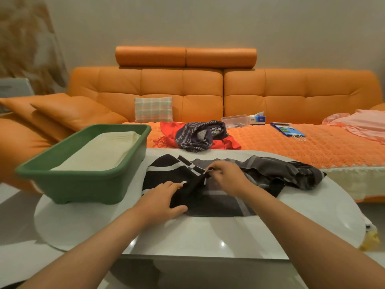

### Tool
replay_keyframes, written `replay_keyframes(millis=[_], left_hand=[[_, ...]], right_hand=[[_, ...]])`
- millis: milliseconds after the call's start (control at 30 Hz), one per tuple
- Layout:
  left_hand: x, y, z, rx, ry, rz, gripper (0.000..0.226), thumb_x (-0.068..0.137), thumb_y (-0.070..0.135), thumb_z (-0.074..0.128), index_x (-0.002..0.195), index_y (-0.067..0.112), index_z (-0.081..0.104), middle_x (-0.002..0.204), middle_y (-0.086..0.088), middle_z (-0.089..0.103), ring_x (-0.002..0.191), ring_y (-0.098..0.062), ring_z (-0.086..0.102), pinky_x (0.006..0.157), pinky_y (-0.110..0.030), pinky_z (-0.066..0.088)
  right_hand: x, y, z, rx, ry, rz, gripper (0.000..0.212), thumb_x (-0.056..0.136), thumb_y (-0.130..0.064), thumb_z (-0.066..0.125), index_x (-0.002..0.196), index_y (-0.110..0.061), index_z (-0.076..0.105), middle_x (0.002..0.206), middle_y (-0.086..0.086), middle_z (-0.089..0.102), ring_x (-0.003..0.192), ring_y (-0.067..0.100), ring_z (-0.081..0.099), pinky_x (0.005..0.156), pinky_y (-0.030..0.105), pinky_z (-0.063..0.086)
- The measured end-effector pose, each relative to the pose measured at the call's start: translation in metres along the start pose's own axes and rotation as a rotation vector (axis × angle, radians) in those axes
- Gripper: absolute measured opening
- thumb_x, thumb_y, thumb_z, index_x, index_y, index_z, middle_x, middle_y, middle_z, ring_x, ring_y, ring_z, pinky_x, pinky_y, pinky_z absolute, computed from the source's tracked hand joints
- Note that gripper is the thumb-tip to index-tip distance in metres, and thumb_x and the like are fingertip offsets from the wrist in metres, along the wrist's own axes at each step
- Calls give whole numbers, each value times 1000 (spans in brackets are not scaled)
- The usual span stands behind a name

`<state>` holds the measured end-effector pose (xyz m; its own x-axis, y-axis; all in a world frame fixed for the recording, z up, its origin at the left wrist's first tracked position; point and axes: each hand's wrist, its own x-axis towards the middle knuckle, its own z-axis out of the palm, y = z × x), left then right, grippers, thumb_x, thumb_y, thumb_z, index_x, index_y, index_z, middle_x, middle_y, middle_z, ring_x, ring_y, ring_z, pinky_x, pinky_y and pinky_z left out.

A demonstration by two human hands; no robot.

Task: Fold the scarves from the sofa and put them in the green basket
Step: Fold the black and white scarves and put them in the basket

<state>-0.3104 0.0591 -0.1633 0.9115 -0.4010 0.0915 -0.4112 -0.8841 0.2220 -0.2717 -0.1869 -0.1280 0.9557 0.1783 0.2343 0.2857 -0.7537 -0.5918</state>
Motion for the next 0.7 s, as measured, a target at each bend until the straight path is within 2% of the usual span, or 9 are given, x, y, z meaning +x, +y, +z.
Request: replay_keyframes(millis=[67,167,267,333,400,500,600,633,700], left_hand=[[-1,-4,-1,-9,8,-21,82,81,65,58,151,34,26,141,16,42,123,-9,47,100,-34,45],[-4,-11,-4,-23,59,-33,69,89,35,60,151,34,28,144,14,44,123,-12,50,95,-28,47],[-8,-20,-9,1,70,-24,61,90,11,50,145,37,42,140,15,51,121,-13,55,89,-25,47],[-11,-27,-15,23,101,-34,66,87,1,43,140,41,50,136,15,57,122,-14,55,93,-26,46],[-14,-34,-22,29,128,-45,74,83,-5,40,135,44,55,136,18,58,125,-11,54,99,-24,44],[-21,-45,-30,-53,-67,-74,72,81,-3,38,129,47,60,141,24,51,131,-7,47,107,-22,39],[-25,-46,-35,-44,-273,-30,49,87,22,45,126,45,63,144,29,43,133,0,39,111,-25,33],[-25,-45,-37,-39,-270,-24,40,90,32,47,122,43,67,140,29,46,129,1,42,109,-25,36],[-21,-43,-38,-59,-198,-35,30,95,43,48,108,36,74,127,25,55,116,2,51,100,-26,43]], right_hand=[[4,-7,-2,150,98,19,13,99,-18,58,101,-16,70,95,0,70,88,16,63,77,32,50],[6,-13,-4,296,115,39,10,98,-19,61,100,-16,70,92,2,72,77,15,61,65,24,48],[4,-8,-6,323,139,-6,10,96,-19,65,101,-18,73,100,-6,73,87,6,67,73,20,52],[0,-6,-11,300,101,-59,9,93,-14,68,97,-15,76,104,-8,73,91,-3,66,74,11,49],[-5,-3,-19,233,2,-110,7,88,-10,71,84,-14,76,104,-9,74,95,-4,66,78,14,49],[-14,0,-28,25,-288,-78,14,83,-19,74,69,-24,73,99,-8,73,100,5,67,88,26,53],[-22,-3,-24,-178,-642,32,16,83,-24,72,79,-39,78,104,-14,72,98,6,65,94,31,52],[-22,-5,-22,-179,-690,51,19,85,-23,69,86,-39,79,106,-17,71,99,4,64,94,27,50],[-18,-9,-17,-135,-633,104,24,88,-22,62,91,-36,80,107,-17,71,101,4,63,94,25,48]])
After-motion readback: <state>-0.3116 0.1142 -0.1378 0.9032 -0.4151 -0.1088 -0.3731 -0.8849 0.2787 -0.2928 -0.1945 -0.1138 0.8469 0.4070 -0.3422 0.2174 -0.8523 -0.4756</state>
